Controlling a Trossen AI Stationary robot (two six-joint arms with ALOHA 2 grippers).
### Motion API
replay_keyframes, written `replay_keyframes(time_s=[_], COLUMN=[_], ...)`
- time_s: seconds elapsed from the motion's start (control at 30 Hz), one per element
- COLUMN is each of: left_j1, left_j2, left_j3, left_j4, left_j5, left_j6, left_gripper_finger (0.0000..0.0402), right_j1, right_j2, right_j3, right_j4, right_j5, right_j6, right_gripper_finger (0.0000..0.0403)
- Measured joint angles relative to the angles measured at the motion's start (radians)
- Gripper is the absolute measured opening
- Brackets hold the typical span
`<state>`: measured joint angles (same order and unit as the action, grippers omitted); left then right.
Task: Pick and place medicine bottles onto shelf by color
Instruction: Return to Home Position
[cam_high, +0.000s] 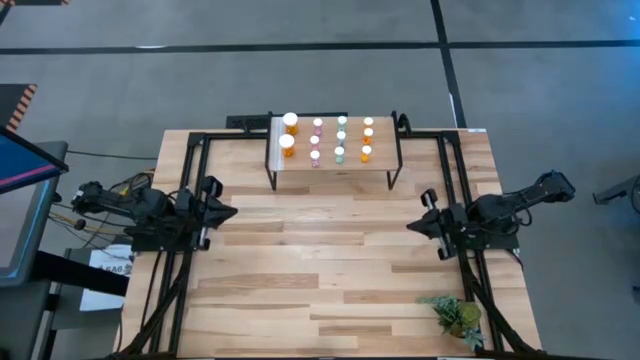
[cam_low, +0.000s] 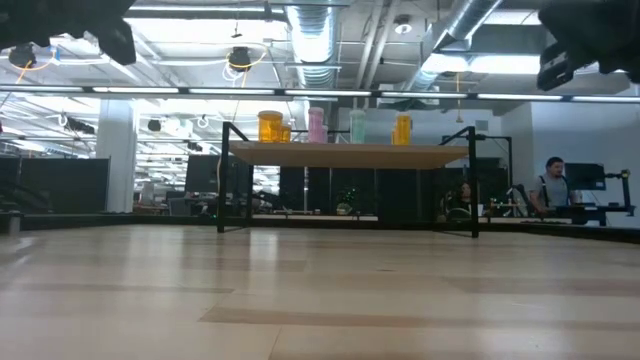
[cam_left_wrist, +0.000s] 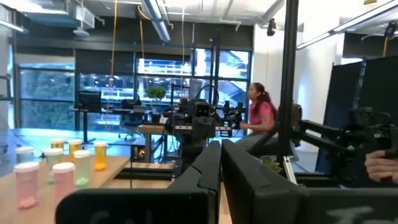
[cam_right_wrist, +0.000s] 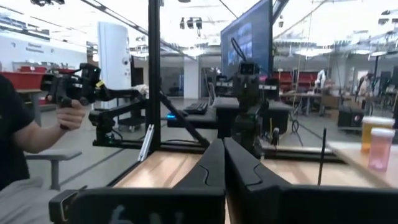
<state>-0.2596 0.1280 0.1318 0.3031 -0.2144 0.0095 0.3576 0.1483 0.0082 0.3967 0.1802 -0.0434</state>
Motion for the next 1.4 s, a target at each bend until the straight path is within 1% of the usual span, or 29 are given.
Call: replay_keyframes(time_s=[0.07, 0.17, 0.3, 0.37, 0.43, 0.57, 0.7, 0.77, 0.83, 0.97, 1.07, 1.2, 1.4], left_j1=[0.0, 0.0, 0.0, 0.0, 0.0, 0.0, -0.001, 0.0, 0.0, 0.0, 0.0, 0.0, 0.0], left_j2=[0.0, 0.0, 0.0, 0.0, 0.0, -0.016, -0.051, -0.087, -0.128, -0.124, -0.126, -0.126, -0.125], left_j3=[-0.007, -0.048, -0.12, -0.12, -0.12, -0.121, -0.121, -0.119, -0.108, -0.1, -0.11, -0.121, -0.122], left_j4=[0.0, 0.008, 0.01, -0.005, 0.006, 0.063, 0.064, 0.082, 0.05, 0.024, -0.041, -0.061, -0.149], left_j5=[0.011, 0.024, 0.002, -0.009, -0.008, 0.095, 0.129, 0.169, 0.214, 0.201, 0.149, 0.146, 0.15], left_j6=[-0.021, -0.07, -0.146, -0.168, -0.175, -0.142, -0.138, -0.146, -0.128, -0.109, -0.105, -0.102, -0.099], left_gripper_finger=[0.0001, 0.0, 0.0, 0.0, 0.0, 0.0, 0.0, 0.0, 0.0, 0.0, 0.0, 0.0, 0.0], right_j1=[0.0, 0.0, 0.0, 0.0, 0.0, 0.0, -0.001, -0.003, -0.01, -0.031, -0.048, -0.06, -0.062], right_j2=[0.0, 0.001, 0.001, 0.001, 0.001, 0.001, 0.001, 0.001, 0.001, 0.003, 0.008, 0.009, 0.009], right_j3=[0.0, 0.0, 0.0, -0.001, -0.001, -0.001, -0.001, -0.002, -0.002, -0.002, -0.002, -0.002, -0.002], right_j4=[-0.016, -0.059, -0.094, -0.111, -0.147, -0.186, -0.222, -0.238, -0.247, -0.281, -0.302, -0.319, -0.326], right_j5=[0.0, 0.0, 0.001, 0.005, 0.04, 0.114, 0.127, 0.147, 0.166, 0.17, 0.169, 0.168, 0.166], right_j6=[0.025, 0.068, 0.104, 0.107, 0.107, 0.127, 0.156, 0.174, 0.176, 0.183, 0.223, 0.281, 0.287], right_gripper_finger=[0.0006, 0.0004, 0.0009, 0.001, 0.0009, 0.0004, 0.0005, 0.0007, 0.0007, 0.0009, 0.0015, 0.0025, 0.0031])
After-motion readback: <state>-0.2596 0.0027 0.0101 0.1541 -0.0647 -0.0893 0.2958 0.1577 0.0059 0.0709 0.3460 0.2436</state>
